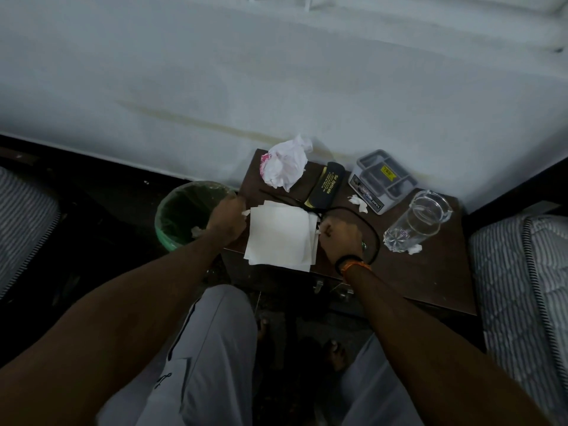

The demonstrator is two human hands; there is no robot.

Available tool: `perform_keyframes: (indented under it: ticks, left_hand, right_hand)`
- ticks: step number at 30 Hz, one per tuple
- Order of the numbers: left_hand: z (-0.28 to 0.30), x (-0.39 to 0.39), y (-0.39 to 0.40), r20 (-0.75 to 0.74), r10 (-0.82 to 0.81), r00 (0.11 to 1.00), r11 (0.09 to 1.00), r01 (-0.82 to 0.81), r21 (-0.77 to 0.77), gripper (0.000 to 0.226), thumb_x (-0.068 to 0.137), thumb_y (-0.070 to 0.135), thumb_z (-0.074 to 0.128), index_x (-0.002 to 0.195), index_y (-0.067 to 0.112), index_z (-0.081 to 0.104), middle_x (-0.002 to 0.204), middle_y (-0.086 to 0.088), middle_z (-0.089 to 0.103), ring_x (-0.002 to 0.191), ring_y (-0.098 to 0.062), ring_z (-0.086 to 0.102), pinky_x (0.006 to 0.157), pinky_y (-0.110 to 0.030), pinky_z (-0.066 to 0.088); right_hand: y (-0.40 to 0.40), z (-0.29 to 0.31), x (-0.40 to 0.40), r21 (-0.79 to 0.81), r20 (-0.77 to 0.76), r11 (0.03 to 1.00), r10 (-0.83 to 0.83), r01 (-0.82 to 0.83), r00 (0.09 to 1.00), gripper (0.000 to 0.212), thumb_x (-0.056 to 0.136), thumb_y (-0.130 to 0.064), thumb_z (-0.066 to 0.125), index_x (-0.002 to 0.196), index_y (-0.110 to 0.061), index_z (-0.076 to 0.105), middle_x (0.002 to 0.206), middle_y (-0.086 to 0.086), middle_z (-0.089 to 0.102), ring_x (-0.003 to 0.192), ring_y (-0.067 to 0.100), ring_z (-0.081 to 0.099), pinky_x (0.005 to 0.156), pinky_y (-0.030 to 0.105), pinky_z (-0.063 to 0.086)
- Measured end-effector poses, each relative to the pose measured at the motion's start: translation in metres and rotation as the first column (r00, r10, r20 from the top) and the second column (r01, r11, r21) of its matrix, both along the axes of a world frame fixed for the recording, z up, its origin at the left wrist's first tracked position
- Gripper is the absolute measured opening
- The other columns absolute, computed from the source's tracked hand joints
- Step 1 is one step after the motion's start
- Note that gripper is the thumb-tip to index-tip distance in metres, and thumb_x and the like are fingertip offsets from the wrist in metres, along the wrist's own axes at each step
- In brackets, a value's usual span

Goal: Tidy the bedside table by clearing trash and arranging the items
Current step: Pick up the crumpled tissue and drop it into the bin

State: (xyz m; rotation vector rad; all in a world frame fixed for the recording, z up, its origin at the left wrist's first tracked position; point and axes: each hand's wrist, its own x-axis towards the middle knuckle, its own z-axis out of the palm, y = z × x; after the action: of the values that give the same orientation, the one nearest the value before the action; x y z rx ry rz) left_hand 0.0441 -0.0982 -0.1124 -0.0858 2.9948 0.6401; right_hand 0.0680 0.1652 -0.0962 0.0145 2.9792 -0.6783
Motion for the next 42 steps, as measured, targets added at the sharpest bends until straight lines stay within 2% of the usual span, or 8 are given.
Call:
perform_keyframes:
  ticks: [5,10,14,18,27,34,38,42]
  left_hand:
    - [0.008,0.001,0.003,0.003,-0.001,1.000,0.998,0.001,-0.056,0.017,0.079,0.012,0.060,0.094,0.006,0.061,0.095,-0.014,0.067,0.088,-0.034,0.066,0.076,-0.046,0.058]
    - [0.023,-0.006,0.009,-0.048,0.033,0.998,0.996,-0.037,-0.075,0.024,0.073,0.021,0.061,0.094,0.010,0.063,0.089,-0.010,0.069,0.083,-0.034,0.067,0.074,-0.041,0.058]
    - [0.033,-0.012,0.026,-0.155,-0.073,0.985,0.977,0.102,0.189,0.013,0.069,0.016,0.058,0.078,0.007,0.055,0.071,-0.010,0.064,0.069,-0.033,0.062,0.061,-0.036,0.049]
    - [0.043,-0.016,0.068,-0.121,-0.136,0.983,0.896,0.174,0.408,0.012,0.081,0.000,0.056,0.089,0.007,0.052,0.073,-0.012,0.059,0.064,-0.033,0.063,0.054,-0.043,0.054]
    - [0.052,-0.036,0.159,0.035,-0.224,0.974,0.834,0.173,0.523,0.015,0.079,0.021,0.065,0.071,0.009,0.069,0.062,-0.005,0.072,0.060,-0.017,0.071,0.066,-0.025,0.057]
    - [0.046,-0.055,0.198,0.005,-0.326,0.945,0.856,0.293,0.427,0.012,0.076,0.007,0.068,0.085,0.006,0.062,0.062,-0.001,0.066,0.058,-0.023,0.069,0.057,-0.032,0.057]
    - [0.039,-0.069,0.212,-0.007,-0.281,0.960,0.882,0.261,0.394,0.018,0.077,0.008,0.068,0.092,0.003,0.061,0.077,-0.004,0.065,0.073,-0.028,0.066,0.070,-0.041,0.057]
    - [0.034,-0.079,0.221,0.072,-0.336,0.939,0.902,0.299,0.312,0.031,0.079,0.016,0.068,0.105,0.001,0.062,0.104,-0.015,0.070,0.097,-0.030,0.066,0.079,-0.031,0.049]
  right_hand:
    - [0.001,0.008,0.001,-0.095,-0.029,0.995,-0.032,0.029,0.999,0.033,0.087,-0.015,0.050,0.113,-0.014,0.071,0.113,0.015,0.067,0.102,0.038,0.062,0.082,0.037,0.049]
    - [0.010,0.018,0.007,-0.224,-0.045,0.966,-0.140,0.126,0.989,0.018,0.086,-0.013,0.060,0.086,-0.013,0.078,0.101,0.010,0.071,0.093,0.029,0.064,0.079,0.032,0.050]
    - [0.031,0.020,0.019,-0.299,0.001,0.902,-0.324,0.310,0.946,0.017,0.081,-0.013,0.061,0.075,-0.017,0.076,0.082,0.005,0.074,0.078,0.028,0.067,0.073,0.037,0.056]
    - [0.061,0.022,0.036,-0.288,0.009,0.831,-0.495,0.476,0.869,0.017,0.082,-0.012,0.061,0.081,-0.008,0.077,0.081,0.014,0.073,0.081,0.035,0.065,0.069,0.027,0.044]
    - [0.132,0.022,0.049,-0.278,0.079,0.591,-0.772,0.758,0.631,0.021,0.083,-0.014,0.061,0.096,-0.011,0.077,0.100,0.020,0.072,0.099,0.043,0.063,0.079,0.039,0.051]
    - [0.163,0.005,0.034,-0.114,0.082,0.754,-0.642,0.647,0.762,0.041,0.085,-0.027,0.064,0.126,-0.023,0.064,0.122,0.011,0.066,0.111,0.038,0.061,0.091,0.040,0.049]
    - [0.174,-0.010,0.021,-0.081,0.181,0.782,-0.599,0.618,0.780,0.036,0.079,-0.036,0.063,0.114,-0.030,0.068,0.093,0.007,0.075,0.097,0.033,0.068,0.084,0.037,0.055]
    - [0.180,-0.010,0.018,-0.103,0.200,0.793,-0.575,0.601,0.793,0.023,0.082,-0.034,0.069,0.100,-0.023,0.076,0.092,0.010,0.076,0.097,0.032,0.068,0.085,0.034,0.053]
